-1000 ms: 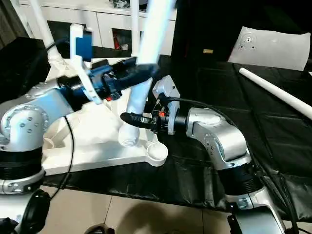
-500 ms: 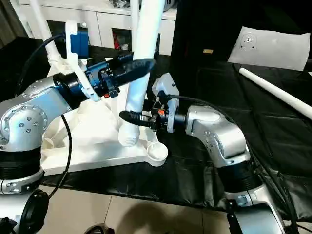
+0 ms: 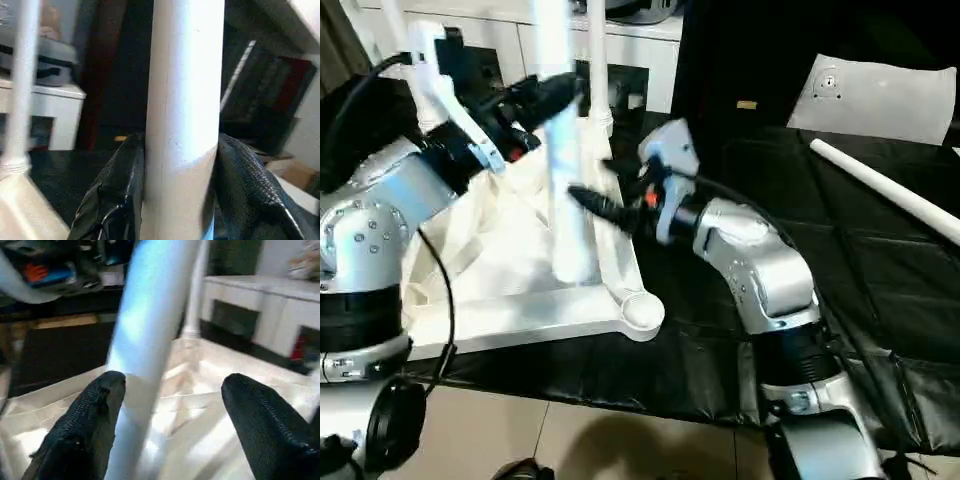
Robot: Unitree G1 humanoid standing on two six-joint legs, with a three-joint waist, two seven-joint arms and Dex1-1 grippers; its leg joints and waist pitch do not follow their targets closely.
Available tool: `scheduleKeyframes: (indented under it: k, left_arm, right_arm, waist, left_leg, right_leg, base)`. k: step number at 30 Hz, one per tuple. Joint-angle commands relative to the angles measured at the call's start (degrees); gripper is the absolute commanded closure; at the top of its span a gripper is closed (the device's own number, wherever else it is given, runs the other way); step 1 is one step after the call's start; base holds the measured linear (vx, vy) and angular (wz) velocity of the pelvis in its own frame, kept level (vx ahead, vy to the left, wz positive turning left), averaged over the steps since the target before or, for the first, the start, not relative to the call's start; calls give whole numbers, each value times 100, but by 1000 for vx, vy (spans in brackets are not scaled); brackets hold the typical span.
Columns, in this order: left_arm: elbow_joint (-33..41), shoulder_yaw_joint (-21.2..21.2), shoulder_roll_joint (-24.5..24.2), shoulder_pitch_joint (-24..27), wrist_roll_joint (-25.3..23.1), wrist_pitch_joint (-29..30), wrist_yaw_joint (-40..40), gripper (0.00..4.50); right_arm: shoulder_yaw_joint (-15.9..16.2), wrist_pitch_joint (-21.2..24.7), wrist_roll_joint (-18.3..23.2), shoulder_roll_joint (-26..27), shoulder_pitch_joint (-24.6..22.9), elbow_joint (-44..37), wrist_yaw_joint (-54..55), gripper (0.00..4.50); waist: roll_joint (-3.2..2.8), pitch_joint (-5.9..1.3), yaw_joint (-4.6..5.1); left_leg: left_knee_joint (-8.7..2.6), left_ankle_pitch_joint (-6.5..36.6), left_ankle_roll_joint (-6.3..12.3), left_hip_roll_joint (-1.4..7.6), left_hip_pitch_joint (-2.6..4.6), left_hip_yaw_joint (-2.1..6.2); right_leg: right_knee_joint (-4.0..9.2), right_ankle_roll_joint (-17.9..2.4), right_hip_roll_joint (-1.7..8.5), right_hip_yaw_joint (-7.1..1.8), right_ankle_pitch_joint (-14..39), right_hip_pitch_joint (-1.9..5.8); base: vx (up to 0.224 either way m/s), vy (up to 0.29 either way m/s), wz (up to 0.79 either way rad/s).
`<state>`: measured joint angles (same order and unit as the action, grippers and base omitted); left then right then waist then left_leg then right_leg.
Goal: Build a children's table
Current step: Pick table leg
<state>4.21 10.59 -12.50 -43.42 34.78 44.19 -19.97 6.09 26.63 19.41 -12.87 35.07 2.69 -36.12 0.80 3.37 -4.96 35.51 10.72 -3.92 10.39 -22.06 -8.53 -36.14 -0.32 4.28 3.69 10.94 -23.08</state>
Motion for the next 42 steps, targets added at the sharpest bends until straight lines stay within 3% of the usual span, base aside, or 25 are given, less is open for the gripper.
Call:
scheduleKeyframes:
  k: [1,5,9,10,14,16,17,18,19,21,27,32,39,40,42]
  left_arm:
    - [173,-53,45,-97,-92,-41,157,278]
    - [351,-217,93,-129,-398,-96,558,278]
    - [442,-304,111,-153,-636,-81,862,278]
    - [460,-331,106,-147,-673,-66,895,278]
    - [604,-444,194,-145,-736,4,1036,278]
    - [639,-494,207,-151,-765,13,1052,278]
    - [657,-528,202,-148,-794,15,1061,278]
    - [669,-580,181,-140,-842,11,1060,278]
    - [671,-617,184,-141,-884,10,1070,278]
    - [671,-594,218,-157,-906,-10,1122,278]
    - [687,-599,248,-214,-896,-6,1159,278]
    - [593,-645,209,-209,-1073,-90,1140,278]
    - [686,-586,291,-260,-918,-12,1134,278]
    - [714,-575,307,-264,-891,11,1133,278]
    - [758,-535,348,-265,-823,51,1129,278]
  right_arm:
    - [-104,-156,-279,32,-73,-90,399,68]
    - [-216,228,-276,199,-74,-199,845,37]
    - [-271,332,-194,379,-112,-458,1123,11]
    - [-245,346,-223,413,-125,-513,1175,4]
    - [-52,529,-301,575,-229,-689,1353,4]
    - [20,607,-348,617,-240,-668,1416,4]
    - [32,675,-353,650,-241,-667,1446,4]
    - [62,731,-377,695,-223,-628,1489,4]
    - [95,758,-414,714,-202,-594,1530,4]
    - [96,882,-380,756,-175,-543,1576,4]
    - [174,1083,-167,920,-166,-415,1400,4]
    - [33,1348,132,1048,-193,-618,1352,4]
    - [166,1427,68,995,-253,-472,1198,4]
    - [178,1431,49,1016,-236,-383,1222,32]
    - [175,1458,72,1050,-214,-310,1265,40]
  waist:
    - [28,-408,25]
    - [21,-399,40]
    - [-9,-402,38]
    - [-47,-403,35]
    - [7,-391,36]
    - [-10,-390,41]
    - [28,-384,48]
    - [10,-382,39]
    - [56,-374,56]
    - [16,-378,42]
    - [38,-379,45]
    - [44,-373,47]
    - [46,-368,26]
    - [49,-369,31]
    - [48,-371,32]
  left_leg:
    - [-452,647,-166,190,80,-20]
    - [-466,777,-188,201,88,-14]
    - [-463,750,-205,193,75,-5]
    - [-464,791,-224,188,84,4]
    - [-483,908,-282,191,84,7]
    - [-486,910,-311,195,82,13]
    - [-488,948,-313,190,81,6]
    - [-493,965,-319,193,84,12]
    - [-494,975,-324,187,74,2]
    - [-493,971,-350,190,84,10]
    - [-491,911,-371,185,76,14]
    - [-500,916,-379,191,80,16]
    - [-501,934,-414,192,78,14]
    - [-500,915,-420,192,73,16]
    - [-496,882,-414,195,70,16]
  right_leg:
    - [390,-1021,328,-267,790,316]
    - [403,-933,317,-274,898,307]
    - [398,-892,316,-272,738,313]
    - [389,-883,314,-268,742,311]
    - [408,-828,313,-269,896,305]
    - [405,-831,314,-270,890,296]
    - [419,-813,312,-272,930,297]
    - [413,-806,318,-272,963,294]
    - [432,-752,312,-275,1032,292]
    - [421,-715,319,-278,1053,285]
    - [400,-739,321,-275,814,297]
    - [409,-743,321,-277,833,293]
    - [415,-715,336,-280,931,294]
    - [414,-722,337,-279,935,296]
    - [409,-743,342,-281,895,298]
  base:
    - [0,0,0]
    - [0,0,0]
    - [0,0,0]
    - [0,0,0]
    - [0,0,0]
    - [0,0,0]
    - [0,0,0]
    - [0,0,0]
    - [0,0,0]
    - [0,0,0]
    - [0,0,0]
    - [0,0,0]
    - [0,0,0]
    - [0,0,0]
    - [0,0,0]
